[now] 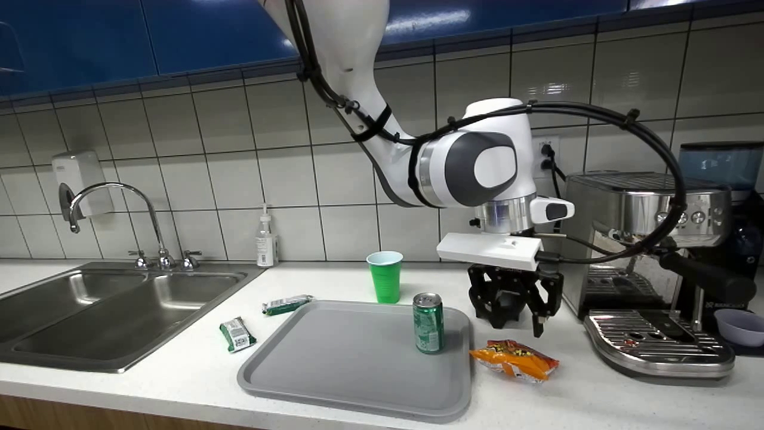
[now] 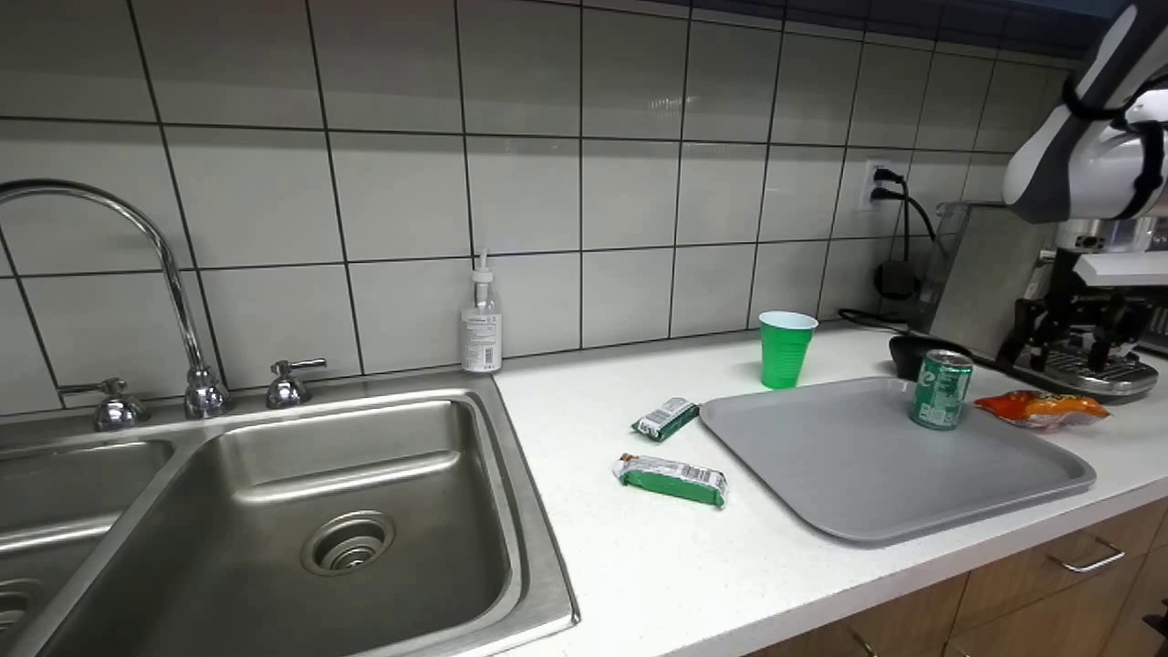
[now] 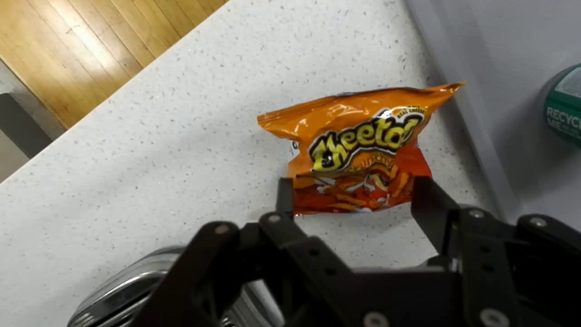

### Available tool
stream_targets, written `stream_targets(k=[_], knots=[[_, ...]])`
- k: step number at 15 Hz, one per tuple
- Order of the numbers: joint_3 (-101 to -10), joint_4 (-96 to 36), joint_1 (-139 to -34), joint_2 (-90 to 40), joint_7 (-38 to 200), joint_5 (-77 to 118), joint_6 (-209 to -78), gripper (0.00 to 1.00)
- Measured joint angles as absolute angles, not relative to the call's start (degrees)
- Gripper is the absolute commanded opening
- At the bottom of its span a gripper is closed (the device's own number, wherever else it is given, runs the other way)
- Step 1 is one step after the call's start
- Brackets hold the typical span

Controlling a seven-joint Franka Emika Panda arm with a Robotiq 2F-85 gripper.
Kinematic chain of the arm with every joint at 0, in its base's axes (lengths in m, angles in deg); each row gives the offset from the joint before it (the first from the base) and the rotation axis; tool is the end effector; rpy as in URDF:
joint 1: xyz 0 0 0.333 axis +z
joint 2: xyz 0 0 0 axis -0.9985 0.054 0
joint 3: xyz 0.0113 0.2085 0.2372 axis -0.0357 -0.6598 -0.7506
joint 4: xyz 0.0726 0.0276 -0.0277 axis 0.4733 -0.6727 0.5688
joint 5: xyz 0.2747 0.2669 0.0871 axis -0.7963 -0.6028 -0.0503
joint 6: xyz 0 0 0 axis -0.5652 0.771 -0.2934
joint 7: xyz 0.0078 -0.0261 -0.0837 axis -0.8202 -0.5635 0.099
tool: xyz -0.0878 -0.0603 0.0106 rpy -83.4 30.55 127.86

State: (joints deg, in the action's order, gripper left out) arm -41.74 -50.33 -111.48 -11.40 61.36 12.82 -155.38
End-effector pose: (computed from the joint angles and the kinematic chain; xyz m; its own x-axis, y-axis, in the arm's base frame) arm 0.4673 -0.4156 0.2237 0.8793 -0.4718 0.0651 -0.4762 -0.8710 0.1203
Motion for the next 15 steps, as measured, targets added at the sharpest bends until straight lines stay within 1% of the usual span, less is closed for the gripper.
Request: stream_targets(k=[1, 8, 15], knots=[[-41.76, -50.32, -111.47, -11.76, 61.36, 12.82, -155.38, 1.00], [-42.48, -50.81, -110.61, -15.43, 61.36, 12.97, -155.41, 1.00], [-44.11, -52.92, -107.08, -19.37, 62.52, 13.19, -156.30, 1.00]])
